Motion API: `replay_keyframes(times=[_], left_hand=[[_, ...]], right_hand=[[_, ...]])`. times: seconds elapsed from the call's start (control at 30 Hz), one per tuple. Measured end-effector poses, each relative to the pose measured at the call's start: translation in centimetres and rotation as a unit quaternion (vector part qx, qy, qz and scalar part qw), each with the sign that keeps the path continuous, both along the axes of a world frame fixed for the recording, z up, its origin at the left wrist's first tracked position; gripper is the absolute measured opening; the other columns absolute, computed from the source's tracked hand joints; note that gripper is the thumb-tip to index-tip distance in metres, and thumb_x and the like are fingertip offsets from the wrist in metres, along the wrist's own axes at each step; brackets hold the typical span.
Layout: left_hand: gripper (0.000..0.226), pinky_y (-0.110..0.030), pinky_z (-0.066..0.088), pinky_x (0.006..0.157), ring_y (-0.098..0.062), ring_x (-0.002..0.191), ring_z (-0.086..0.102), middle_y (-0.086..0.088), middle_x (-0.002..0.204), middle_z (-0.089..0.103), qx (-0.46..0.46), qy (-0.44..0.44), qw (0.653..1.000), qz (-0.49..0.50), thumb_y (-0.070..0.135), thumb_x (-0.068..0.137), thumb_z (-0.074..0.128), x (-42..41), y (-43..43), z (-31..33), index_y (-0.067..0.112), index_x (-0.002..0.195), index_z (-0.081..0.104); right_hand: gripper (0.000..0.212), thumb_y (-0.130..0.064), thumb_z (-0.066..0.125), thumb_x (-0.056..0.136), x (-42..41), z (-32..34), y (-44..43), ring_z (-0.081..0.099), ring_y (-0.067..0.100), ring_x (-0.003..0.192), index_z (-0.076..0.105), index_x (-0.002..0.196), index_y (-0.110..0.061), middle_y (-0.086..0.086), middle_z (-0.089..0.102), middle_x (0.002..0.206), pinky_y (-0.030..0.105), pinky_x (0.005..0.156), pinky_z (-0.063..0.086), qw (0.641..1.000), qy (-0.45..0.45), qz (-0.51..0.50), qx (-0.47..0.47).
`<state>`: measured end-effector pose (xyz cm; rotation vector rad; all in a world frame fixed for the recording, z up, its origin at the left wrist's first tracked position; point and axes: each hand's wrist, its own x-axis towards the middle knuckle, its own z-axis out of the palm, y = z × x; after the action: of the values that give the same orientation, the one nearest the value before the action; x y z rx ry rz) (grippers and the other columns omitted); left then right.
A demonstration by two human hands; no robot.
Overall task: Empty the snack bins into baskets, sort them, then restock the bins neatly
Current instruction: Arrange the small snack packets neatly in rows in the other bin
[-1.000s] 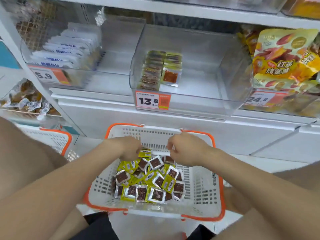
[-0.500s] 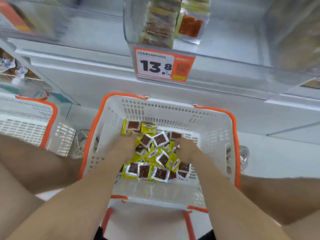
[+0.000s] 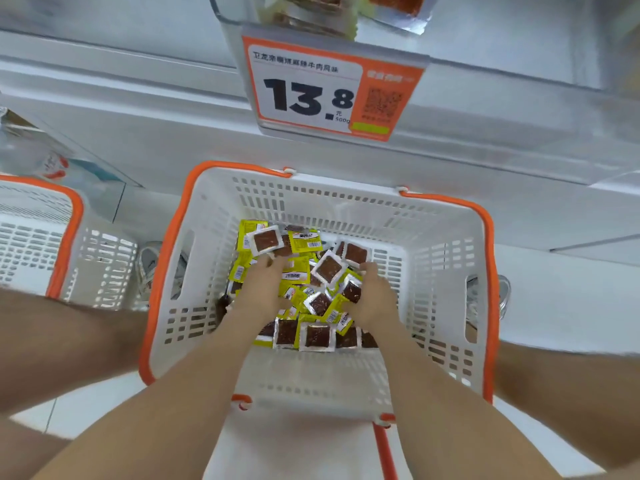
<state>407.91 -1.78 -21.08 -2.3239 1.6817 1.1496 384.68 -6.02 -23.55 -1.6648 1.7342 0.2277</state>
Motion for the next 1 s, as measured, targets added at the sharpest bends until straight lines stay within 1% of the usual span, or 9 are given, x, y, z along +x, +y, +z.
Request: replay_keyframes(times=[0.2, 0.27, 0.33, 0.47, 0.53, 0.67, 0.73, 0.87, 1.0], left_hand=[[0.044, -0.033, 0.043, 0.071, -0.028, 0.094, 0.063, -0.002, 0.099, 0.067, 0.014, 0.079, 0.996, 0.032, 0.022, 0.071, 0.095, -1.1, 0.4, -1.0, 0.026, 0.102, 0.064], [0.037, -0.032, 0.049, 0.073, -0.025, 0.091, 0.067, 0.002, 0.094, 0.069, 0.009, 0.122, 0.99, 0.063, 0.02, 0.07, 0.096, -1.1, 0.6, -1.3, 0.028, 0.093, 0.068], [0.028, -0.032, 0.049, 0.077, -0.024, 0.096, 0.069, 0.004, 0.094, 0.07, -0.004, 0.151, 0.985, 0.084, 0.021, 0.075, 0.093, -1.1, 0.6, -1.0, 0.022, 0.096, 0.075], [0.041, -0.039, 0.053, 0.098, -0.02, 0.119, 0.063, 0.003, 0.132, 0.063, -0.01, 0.232, 0.95, 0.21, 0.023, 0.087, 0.085, -1.2, -0.1, 0.8, 0.014, 0.125, 0.072], [0.043, -0.035, 0.055, 0.082, -0.017, 0.105, 0.067, 0.0, 0.132, 0.063, -0.014, 0.249, 0.93, 0.27, 0.023, 0.092, 0.08, -1.2, -0.5, 1.8, 0.017, 0.132, 0.067], [0.046, -0.03, 0.047, 0.067, -0.014, 0.075, 0.058, 0.004, 0.092, 0.062, -0.002, 0.277, 0.896, 0.347, 0.02, 0.095, 0.077, -0.9, -0.8, 2.7, 0.013, 0.137, 0.061], [0.051, -0.031, 0.048, 0.066, -0.02, 0.08, 0.06, 0.0, 0.1, 0.067, 0.012, 0.274, 0.901, 0.337, 0.025, 0.092, 0.08, -0.7, -0.6, 3.0, 0.013, 0.138, 0.06], [0.075, -0.04, 0.058, 0.086, -0.021, 0.117, 0.066, -0.002, 0.139, 0.064, 0.074, 0.338, 0.89, 0.295, 0.036, 0.08, 0.09, -0.1, -0.7, 4.0, 0.023, 0.146, 0.056], [0.073, -0.033, 0.055, 0.076, -0.02, 0.113, 0.067, 0.0, 0.129, 0.066, 0.051, 0.35, 0.888, 0.295, 0.04, 0.073, 0.095, 0.1, -1.3, 4.9, 0.026, 0.137, 0.061]], right_hand=[[0.062, -0.016, 0.088, 0.077, -1.3, 0.2, -0.9, 0.062, 0.027, 0.099, 0.054, 0.129, -0.02, -0.001, 0.054, 0.107, 0.025, 0.063, 0.05, 0.989, -0.105, -0.028, 0.097], [0.024, -0.012, 0.083, 0.082, -1.6, 0.6, -1.1, 0.062, 0.023, 0.088, 0.066, 0.095, -0.023, -0.006, 0.059, 0.086, 0.02, 0.061, 0.045, 0.988, -0.123, -0.048, 0.086], [0.021, -0.013, 0.078, 0.088, -1.8, 1.0, -1.5, 0.062, 0.022, 0.079, 0.062, 0.077, -0.023, -0.004, 0.061, 0.073, 0.023, 0.056, 0.041, 0.987, -0.129, -0.067, 0.068], [0.012, -0.016, 0.073, 0.094, -1.7, 2.0, -2.2, 0.064, 0.027, 0.086, 0.073, 0.1, -0.006, 0.009, 0.071, 0.089, 0.031, 0.072, 0.045, 0.982, -0.121, -0.141, -0.033], [0.014, -0.012, 0.07, 0.095, -1.4, 2.9, -2.6, 0.063, 0.025, 0.086, 0.068, 0.109, -0.011, 0.004, 0.07, 0.092, 0.029, 0.073, 0.044, 0.965, -0.166, -0.195, -0.054], [0.014, -0.012, 0.074, 0.095, -0.7, 4.8, -3.0, 0.06, 0.025, 0.08, 0.064, 0.103, -0.008, 0.008, 0.066, 0.091, 0.034, 0.068, 0.05, 0.896, -0.325, -0.297, 0.054], [0.009, -0.012, 0.076, 0.095, -0.3, 5.5, -2.7, 0.057, 0.026, 0.084, 0.067, 0.097, -0.009, 0.009, 0.063, 0.091, 0.034, 0.071, 0.051, 0.861, -0.388, -0.303, 0.128], [0.016, -0.019, 0.077, 0.095, 0.4, 6.1, -2.4, 0.067, 0.023, 0.099, 0.07, 0.107, -0.014, 0.008, 0.071, 0.104, 0.033, 0.089, 0.057, 0.866, -0.398, -0.234, 0.192], [0.014, -0.014, 0.075, 0.096, 0.6, 7.2, -2.4, 0.069, 0.019, 0.109, 0.065, 0.105, -0.017, 0.005, 0.071, 0.114, 0.042, 0.102, 0.057, 0.852, -0.409, -0.26, 0.199]])
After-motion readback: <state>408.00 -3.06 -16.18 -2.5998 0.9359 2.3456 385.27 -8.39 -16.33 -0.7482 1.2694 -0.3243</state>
